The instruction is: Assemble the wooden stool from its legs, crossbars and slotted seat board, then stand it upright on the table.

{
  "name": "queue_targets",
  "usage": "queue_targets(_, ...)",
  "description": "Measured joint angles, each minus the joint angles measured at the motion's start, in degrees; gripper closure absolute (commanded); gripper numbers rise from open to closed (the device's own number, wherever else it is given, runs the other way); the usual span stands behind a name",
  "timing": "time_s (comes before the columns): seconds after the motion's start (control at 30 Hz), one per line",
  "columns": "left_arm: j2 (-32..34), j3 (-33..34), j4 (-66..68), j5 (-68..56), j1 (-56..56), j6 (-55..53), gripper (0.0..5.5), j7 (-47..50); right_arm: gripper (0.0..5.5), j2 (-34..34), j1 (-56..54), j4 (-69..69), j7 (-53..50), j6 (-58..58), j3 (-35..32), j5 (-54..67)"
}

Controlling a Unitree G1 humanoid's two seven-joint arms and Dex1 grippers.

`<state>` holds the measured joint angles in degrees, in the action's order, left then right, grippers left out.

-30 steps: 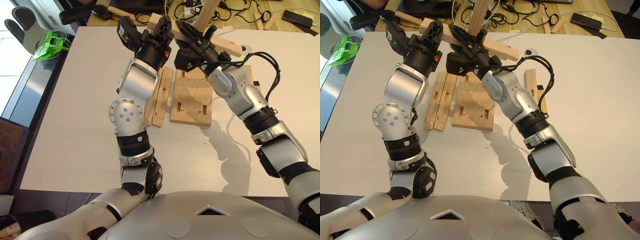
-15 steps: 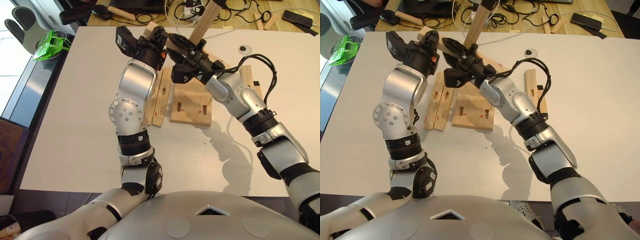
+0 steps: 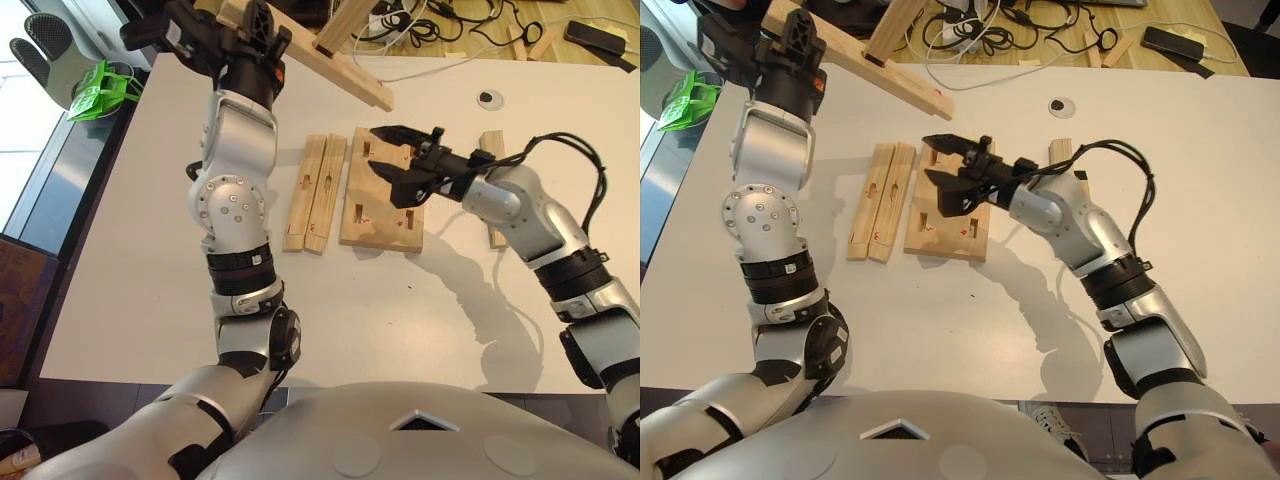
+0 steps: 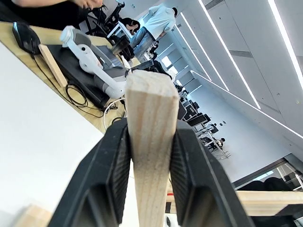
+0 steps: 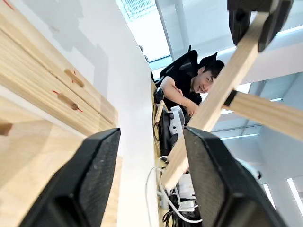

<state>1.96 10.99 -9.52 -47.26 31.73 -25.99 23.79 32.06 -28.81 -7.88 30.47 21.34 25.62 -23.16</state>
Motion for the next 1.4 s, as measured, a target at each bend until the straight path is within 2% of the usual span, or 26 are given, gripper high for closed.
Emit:
queue_targets(0.27,3.7,2.0,-3.6,2.8,0.3,-3.0,4.48,-3.4,4.74,16.7,9.1,12.4,27.2,-11.4,-4.1,14.0)
queue_targets(0.4,4.4,4.0,-4.0,2.8,1.0,-4.3,4.48,-3.4,5.47,22.2,11.9,15.2,33.2,-15.9,-5.0,14.7)
queue_targets(0.53,4.4,4.8,-5.1,2.8,2.2,-4.9,4.48,-3.5,5.5,24.5,12.0,14.7,36.9,-18.3,-4.3,11.5)
queue_targets(0.67,4.2,5.1,-5.1,2.8,2.2,-5.6,4.48,-3.6,5.5,22.7,9.9,14.7,40.3,-21.1,-1.7,9.6)
queue_targets(0.97,4.3,4.9,-5.5,3.5,3.2,-7.8,4.48,-4.7,5.5,10.2,5.5,10.3,41.3,-24.7,7.1,4.6)
queue_targets(1.2,4.6,4.3,-5.7,5.5,3.2,-9.3,4.48,-5.8,5.5,2.1,2.1,5.2,37.0,-24.8,9.2,1.1)
queue_targets(1.4,5.6,3.3,-6.1,7.5,3.2,-10.0,4.48,-8.2,5.5,0.1,1.7,3.7,34.8,-25.2,9.1,-0.3)
